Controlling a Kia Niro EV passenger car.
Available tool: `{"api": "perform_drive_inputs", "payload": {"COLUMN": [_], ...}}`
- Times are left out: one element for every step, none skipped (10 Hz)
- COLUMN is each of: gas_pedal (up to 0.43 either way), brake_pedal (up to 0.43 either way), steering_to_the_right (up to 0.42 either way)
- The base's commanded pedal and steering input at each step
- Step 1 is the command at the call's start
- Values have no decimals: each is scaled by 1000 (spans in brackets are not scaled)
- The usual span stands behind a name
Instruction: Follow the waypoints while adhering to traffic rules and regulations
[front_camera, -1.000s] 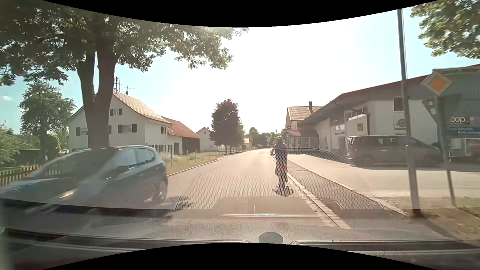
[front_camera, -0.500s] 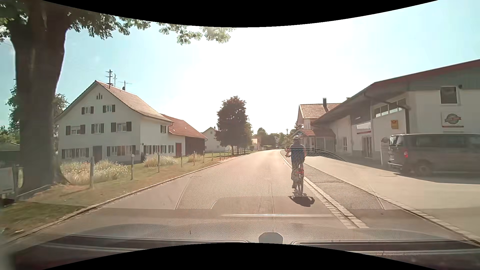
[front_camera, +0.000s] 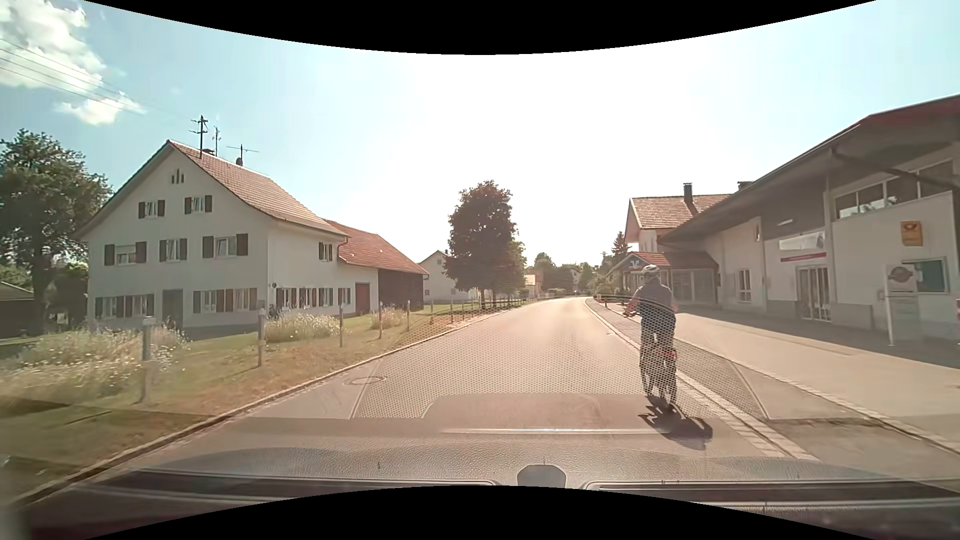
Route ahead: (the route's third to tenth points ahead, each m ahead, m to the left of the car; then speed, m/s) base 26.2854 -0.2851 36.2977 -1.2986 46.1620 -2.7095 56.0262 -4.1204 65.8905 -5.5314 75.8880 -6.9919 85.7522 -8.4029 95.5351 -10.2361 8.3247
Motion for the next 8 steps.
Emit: {"api": "perform_drive_inputs", "payload": {"gas_pedal": [220,220,220,220,220,220,209,197], "brake_pedal": [6,6,6,6,6,6,6,6], "steering_to_the_right": [-34,-27,-21,-15,-7,-1,1,4]}}
